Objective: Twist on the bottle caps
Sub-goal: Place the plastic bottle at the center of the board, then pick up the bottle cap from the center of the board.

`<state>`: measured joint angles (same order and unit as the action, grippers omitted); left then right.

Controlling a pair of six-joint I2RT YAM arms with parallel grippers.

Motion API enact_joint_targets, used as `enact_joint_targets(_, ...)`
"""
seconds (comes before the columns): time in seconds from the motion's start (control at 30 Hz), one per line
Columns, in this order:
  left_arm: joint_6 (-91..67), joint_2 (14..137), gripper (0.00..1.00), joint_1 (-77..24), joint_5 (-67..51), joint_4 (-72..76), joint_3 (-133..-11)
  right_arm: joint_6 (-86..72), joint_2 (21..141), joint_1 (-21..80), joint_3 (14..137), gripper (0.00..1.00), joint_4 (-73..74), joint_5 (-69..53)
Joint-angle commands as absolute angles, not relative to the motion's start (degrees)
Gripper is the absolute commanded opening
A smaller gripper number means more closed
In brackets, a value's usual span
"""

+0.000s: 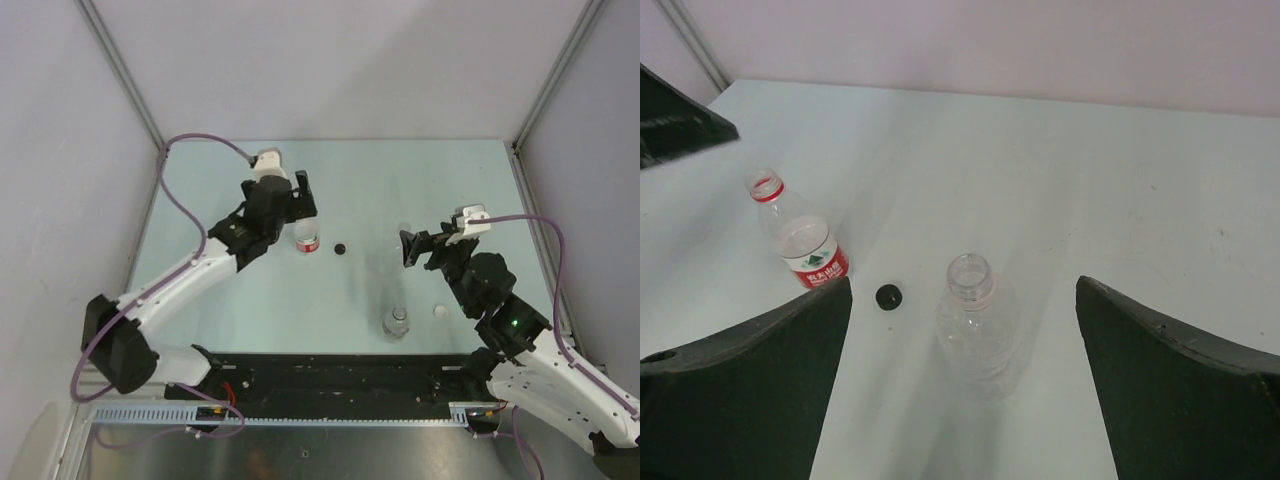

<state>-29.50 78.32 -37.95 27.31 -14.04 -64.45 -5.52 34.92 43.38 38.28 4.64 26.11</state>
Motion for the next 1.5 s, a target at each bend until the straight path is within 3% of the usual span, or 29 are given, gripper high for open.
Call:
enact_joint_targets(0.0, -28.3, 72.0, 0.99, -36.6, 32.0, -13.1, -63.9, -5.0, 34.4, 43.1, 38.1, 0.99, 4.2, 26.8)
enact_joint_targets(0.07, -31.4, 70.6, 0.99, -32.2, 29.5, -15.4, -63.7, -4.8, 34.9, 43.1, 38.0, 0.99, 4.3, 26.5)
enact_joint_targets(0.2, -43.4, 68.0, 0.99, -13.7, 17.2, -22.9, -60.1, -4.3, 35.3, 43.1, 38.1, 0.99, 4.5, 26.2)
enact_joint_targets(0.4, -56.0, 65.6, 1.00, 12.1, 14.5, -31.4, -45.6, -4.2, 35.2, 43.0, 38.0, 0.99, 4.4, 25.5)
enact_joint_targets(0.5, -57.7, 66.2, 0.94, 20.6, 13.5, -32.2, -39.4, -3.7, 35.4, 43.0, 37.8, 0.99, 4.1, 25.2)
enact_joint_targets(0.9, -60.9, 59.7, 0.82, 29.2, 24.2, -34.5, -32.0, -1.6, 40.1, 42.8, 37.5, 0.99, 1.3, 22.8)
enact_joint_targets(1.17, -53.3, 66.4, 0.55, 35.3, 23.3, -33.8, -35.2, -1.7, 42.1, 42.8, 37.6, 0.99, 2.0, 24.2)
enact_joint_targets(1.33, -46.6, 68.1, 0.54, 35.4, 13.1, -26.9, -34.6, -0.7, 42.0, 42.8, 37.7, 0.99, 0.7, 24.4)
enact_joint_targets(1.47, -45.3, 65.3, 0.54, 35.4, 12.9, -24.5, -32.7, -0.5, 41.9, 42.7, 37.8, 0.99, 1.1, 24.5)
